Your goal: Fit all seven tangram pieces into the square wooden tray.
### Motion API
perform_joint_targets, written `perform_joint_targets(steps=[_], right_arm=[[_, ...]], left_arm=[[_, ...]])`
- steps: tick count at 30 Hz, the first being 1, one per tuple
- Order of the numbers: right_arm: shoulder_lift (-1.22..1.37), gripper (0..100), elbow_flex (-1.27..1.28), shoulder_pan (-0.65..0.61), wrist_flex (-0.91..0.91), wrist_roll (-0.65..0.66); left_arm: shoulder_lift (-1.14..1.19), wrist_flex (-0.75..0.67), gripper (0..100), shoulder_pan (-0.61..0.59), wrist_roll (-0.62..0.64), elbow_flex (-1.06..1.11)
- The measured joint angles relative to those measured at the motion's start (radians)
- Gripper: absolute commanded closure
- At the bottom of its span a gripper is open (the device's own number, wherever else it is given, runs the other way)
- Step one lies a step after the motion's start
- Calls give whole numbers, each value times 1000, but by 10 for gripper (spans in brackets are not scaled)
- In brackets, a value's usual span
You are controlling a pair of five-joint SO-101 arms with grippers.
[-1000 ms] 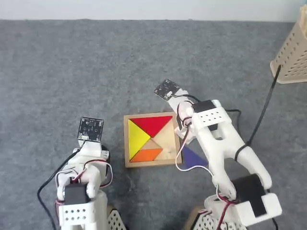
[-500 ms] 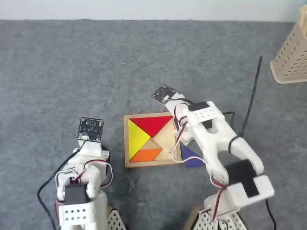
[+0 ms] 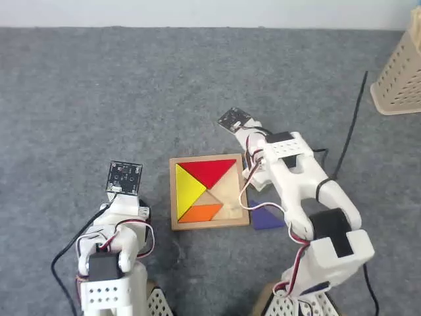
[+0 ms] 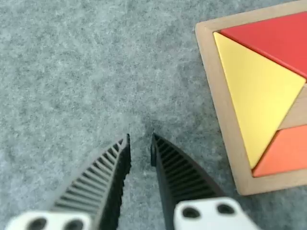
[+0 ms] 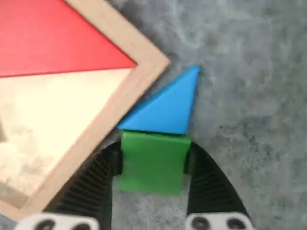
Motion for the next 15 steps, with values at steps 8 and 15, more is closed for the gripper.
perform_joint_targets(steps=[8,15], right_arm=[[-242,991,2,-97,100,0],[-236,991,-11,-276,109,-32]], left_arm=[[0,0,929,0,0,0],[0,0,929,0,0,0]])
